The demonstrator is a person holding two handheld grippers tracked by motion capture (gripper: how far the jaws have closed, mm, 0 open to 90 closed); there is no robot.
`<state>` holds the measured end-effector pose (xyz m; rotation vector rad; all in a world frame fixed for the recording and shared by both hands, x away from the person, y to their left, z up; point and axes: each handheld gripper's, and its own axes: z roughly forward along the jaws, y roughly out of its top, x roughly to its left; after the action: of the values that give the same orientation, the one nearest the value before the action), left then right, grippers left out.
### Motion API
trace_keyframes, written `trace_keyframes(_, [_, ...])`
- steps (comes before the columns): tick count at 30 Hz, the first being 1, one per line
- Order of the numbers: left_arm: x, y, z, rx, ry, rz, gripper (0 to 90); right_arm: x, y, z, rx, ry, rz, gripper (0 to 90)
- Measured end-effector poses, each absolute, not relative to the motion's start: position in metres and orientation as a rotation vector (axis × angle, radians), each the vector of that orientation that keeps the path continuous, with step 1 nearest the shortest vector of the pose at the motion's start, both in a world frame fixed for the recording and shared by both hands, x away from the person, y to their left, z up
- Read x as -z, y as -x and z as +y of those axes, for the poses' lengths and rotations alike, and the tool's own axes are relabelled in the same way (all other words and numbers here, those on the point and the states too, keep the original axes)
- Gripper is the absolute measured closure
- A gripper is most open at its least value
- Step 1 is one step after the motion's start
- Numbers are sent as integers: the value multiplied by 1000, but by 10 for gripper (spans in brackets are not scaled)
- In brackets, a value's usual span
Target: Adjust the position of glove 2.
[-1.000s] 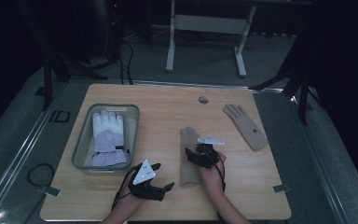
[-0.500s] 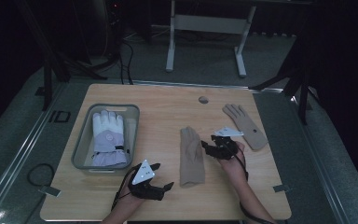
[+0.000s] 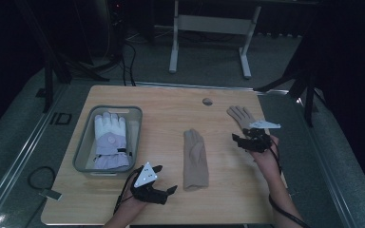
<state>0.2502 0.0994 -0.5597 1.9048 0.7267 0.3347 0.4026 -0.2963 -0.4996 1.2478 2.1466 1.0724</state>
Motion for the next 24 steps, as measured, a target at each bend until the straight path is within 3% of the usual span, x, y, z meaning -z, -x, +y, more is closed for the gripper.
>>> trace_keyframes(7, [560,-250,100,-332,-1909,730,48,490,-429,-329,-1049,-1275,2103,413])
trace_keyframes(13, [560,-251,100,-322,-1902,731,48,498,-449,-350,-1016,-1318,2102,549])
trace_keyframes(17, [560,-251,101,-312,-1894,729,49,508,-458,-361,-1002,-1353,2099,586])
trace_keyframes(24, [561,-251,100,-304,-1893,726,49,527,-471,-367,-950,-1378,2116,561])
